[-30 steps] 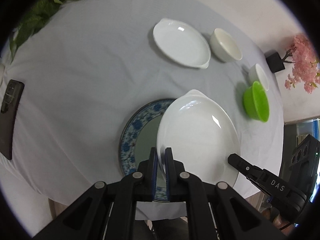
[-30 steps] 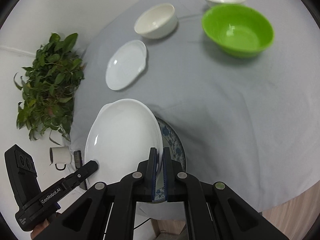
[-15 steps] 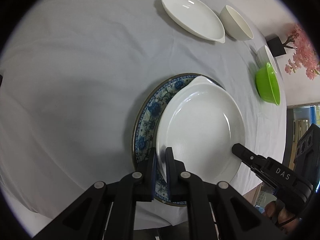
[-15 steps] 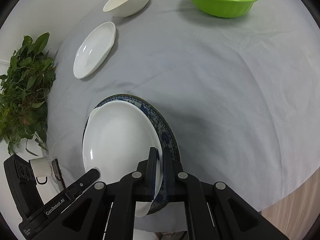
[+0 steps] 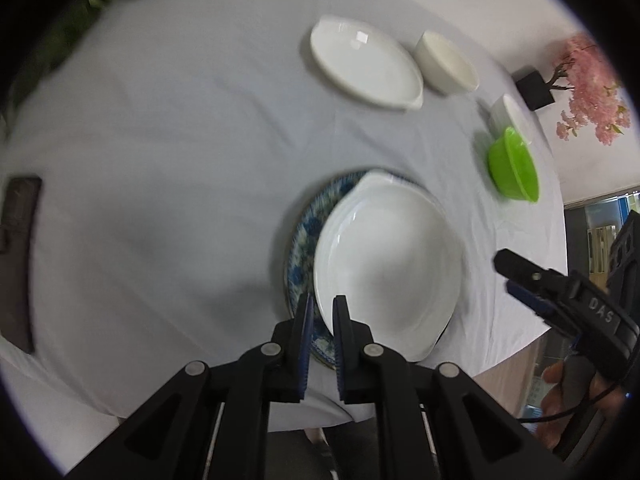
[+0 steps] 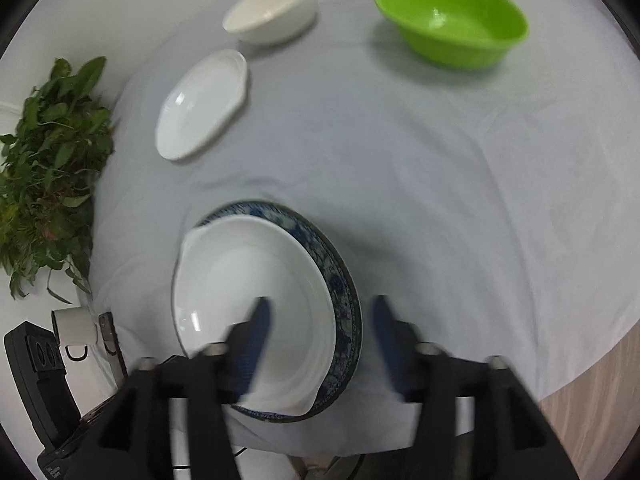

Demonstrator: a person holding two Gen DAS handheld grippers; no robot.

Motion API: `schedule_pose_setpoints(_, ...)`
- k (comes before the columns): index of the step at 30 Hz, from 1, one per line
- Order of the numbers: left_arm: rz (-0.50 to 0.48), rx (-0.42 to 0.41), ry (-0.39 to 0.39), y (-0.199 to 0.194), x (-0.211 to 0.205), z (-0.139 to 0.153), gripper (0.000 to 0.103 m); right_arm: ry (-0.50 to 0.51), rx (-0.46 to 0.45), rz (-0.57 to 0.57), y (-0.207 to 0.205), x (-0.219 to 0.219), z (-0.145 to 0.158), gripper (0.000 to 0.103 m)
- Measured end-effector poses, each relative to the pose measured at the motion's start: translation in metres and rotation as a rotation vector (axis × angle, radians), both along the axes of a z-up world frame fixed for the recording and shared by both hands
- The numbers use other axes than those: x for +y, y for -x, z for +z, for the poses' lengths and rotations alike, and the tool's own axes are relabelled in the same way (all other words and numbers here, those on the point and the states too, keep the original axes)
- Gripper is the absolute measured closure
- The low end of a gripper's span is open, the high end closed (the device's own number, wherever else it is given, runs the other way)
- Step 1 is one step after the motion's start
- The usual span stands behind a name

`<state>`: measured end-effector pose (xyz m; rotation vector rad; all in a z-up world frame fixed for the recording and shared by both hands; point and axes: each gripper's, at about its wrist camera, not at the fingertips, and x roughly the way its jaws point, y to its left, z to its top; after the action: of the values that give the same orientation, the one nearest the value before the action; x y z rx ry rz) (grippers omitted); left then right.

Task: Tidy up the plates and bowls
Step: 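Open both tools and move them to the small white oval plate, then grasp the small white oval plate rim with both tools and lift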

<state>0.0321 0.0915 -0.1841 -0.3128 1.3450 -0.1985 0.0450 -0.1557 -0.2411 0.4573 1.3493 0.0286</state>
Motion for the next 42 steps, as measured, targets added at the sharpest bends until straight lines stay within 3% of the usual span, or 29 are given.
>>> schedule_pose_setpoints(1, -0.001, -0.052, -0.024, 0.000, 0.003, 0.017, 0.084, 0.015, -0.028, 0.014, -0.001, -0.001, 0.013, 0.021)
schedule_pose_setpoints(3, 0.003, -0.183, -0.108, 0.000, 0.010, 0.053, 0.048, 0.078, -0.099, 0.071, -0.005, 0.002, 0.046, 0.005)
schedule_pose_setpoints(4, 0.022, -0.252, -0.152, -0.001, 0.014, 0.070, 0.017, 0.126, -0.154, 0.115, -0.007, 0.005, 0.068, 0.001)
schedule_pose_setpoints(5, 0.059, -0.332, -0.196, -0.001, 0.019, 0.088, 0.014, 0.161, -0.198, 0.146, -0.009, 0.009, 0.085, 0.000)
schedule_pose_setpoints(7, 0.099, -0.446, -0.243, -0.008, 0.026, 0.116, 0.014, 0.219, -0.290, 0.205, -0.016, 0.015, 0.122, 0.000)
schedule_pose_setpoints(10, 0.101, -0.478, -0.217, -0.030, 0.034, 0.136, 0.014, 0.185, -0.358, 0.227, -0.032, 0.014, 0.160, 0.000)
schedule_pose_setpoints(17, 0.095, -0.361, -0.038, -0.089, 0.045, 0.136, 0.014, -0.015, -0.386, 0.252, -0.092, 0.014, 0.189, 0.000)
schedule_pose_setpoints(19, 0.088, -0.319, -0.042, -0.106, 0.041, 0.128, 0.015, -0.039, -0.376, 0.271, -0.118, 0.019, 0.183, 0.000)
schedule_pose_setpoints(23, 0.086, -0.255, -0.012, -0.140, 0.030, 0.103, 0.015, -0.079, -0.323, 0.286, -0.170, 0.022, 0.152, 0.000)
schedule_pose_setpoints(29, 0.086, -0.104, 0.026, -0.195, 0.009, 0.040, 0.016, -0.138, -0.193, 0.274, -0.244, 0.015, 0.065, 0.004)
schedule_pose_setpoints(34, 0.091, -0.028, 0.017, -0.225, 0.003, -0.009, 0.017, -0.201, -0.093, 0.257, -0.275, 0.010, 0.002, 0.006)
schedule_pose_setpoints(39, 0.126, 0.022, 0.024, -0.237, 0.009, -0.041, 0.021, -0.252, -0.055, 0.283, -0.285, 0.017, -0.034, 0.006)
schedule_pose_setpoints(42, 0.132, 0.043, 0.043, -0.237, 0.013, -0.050, 0.044, -0.271, -0.056, 0.259, -0.288, 0.021, -0.046, 0.007)
